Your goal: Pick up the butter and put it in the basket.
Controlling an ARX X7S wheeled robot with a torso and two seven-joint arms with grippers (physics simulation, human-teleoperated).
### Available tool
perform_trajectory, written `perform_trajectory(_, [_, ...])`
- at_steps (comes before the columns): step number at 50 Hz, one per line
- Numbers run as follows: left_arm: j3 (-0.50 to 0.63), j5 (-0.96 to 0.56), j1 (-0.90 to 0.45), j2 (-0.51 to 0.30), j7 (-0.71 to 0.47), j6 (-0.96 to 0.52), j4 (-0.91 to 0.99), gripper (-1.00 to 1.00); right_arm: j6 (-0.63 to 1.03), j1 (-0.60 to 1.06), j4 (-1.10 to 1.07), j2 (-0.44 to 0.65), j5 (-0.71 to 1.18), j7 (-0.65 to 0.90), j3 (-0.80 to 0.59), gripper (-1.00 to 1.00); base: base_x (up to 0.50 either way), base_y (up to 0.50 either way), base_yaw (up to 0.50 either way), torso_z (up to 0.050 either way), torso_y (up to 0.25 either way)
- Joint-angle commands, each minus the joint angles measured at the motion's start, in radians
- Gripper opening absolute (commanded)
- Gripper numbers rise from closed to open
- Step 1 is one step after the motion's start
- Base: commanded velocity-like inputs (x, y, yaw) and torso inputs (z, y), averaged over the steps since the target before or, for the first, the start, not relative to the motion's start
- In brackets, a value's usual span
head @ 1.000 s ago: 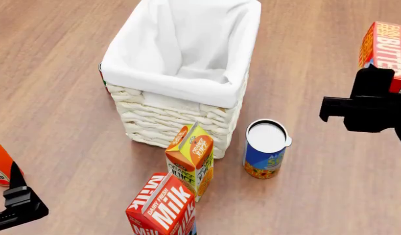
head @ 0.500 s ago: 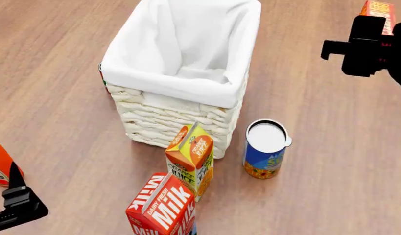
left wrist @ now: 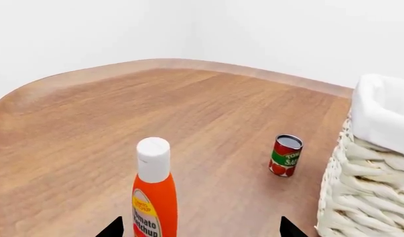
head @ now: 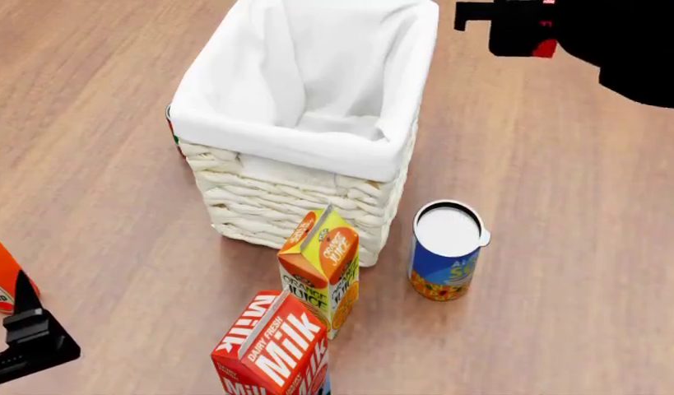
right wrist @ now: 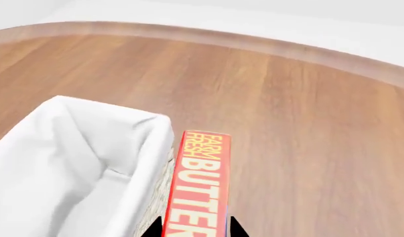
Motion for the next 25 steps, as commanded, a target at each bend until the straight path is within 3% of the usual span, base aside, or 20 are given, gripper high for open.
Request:
perform_trajectory(1, [-0.02, -0.011, 0.021, 0.013, 0.052, -0.022, 0.04, 1.0, -0.075, 0.124, 0.247, -0.175, -0.184, -0.264, -0.082, -1.0, 0.0, 0.0, 0.0, 0.0, 0.0])
perform_trajectory(9, [-0.019, -0.015, 0.016, 0.016, 0.041, -0.027, 0.044, 1.0, -0.2, 0.209, 0.572, -0.339, -0.291, -0.487, -0.173, -1.0, 0.0, 0.0, 0.0, 0.0, 0.001])
perform_trajectory(17, [-0.027, -0.022, 0.021, 0.009, 0.033, -0.032, 0.055, 1.0, -0.178, 0.205, 0.577, -0.369, -0.381, -0.525, -0.101, -1.0, 0.0, 0.0, 0.0, 0.001, 0.001])
perform_trajectory(25, [-0.027, -0.029, 0.03, 0.002, 0.032, -0.037, 0.064, 1.0, -0.117, 0.195, 0.577, -0.422, -0.538, -0.667, -0.015, -1.0, 0.0, 0.0, 0.0, 0.0, 0.001])
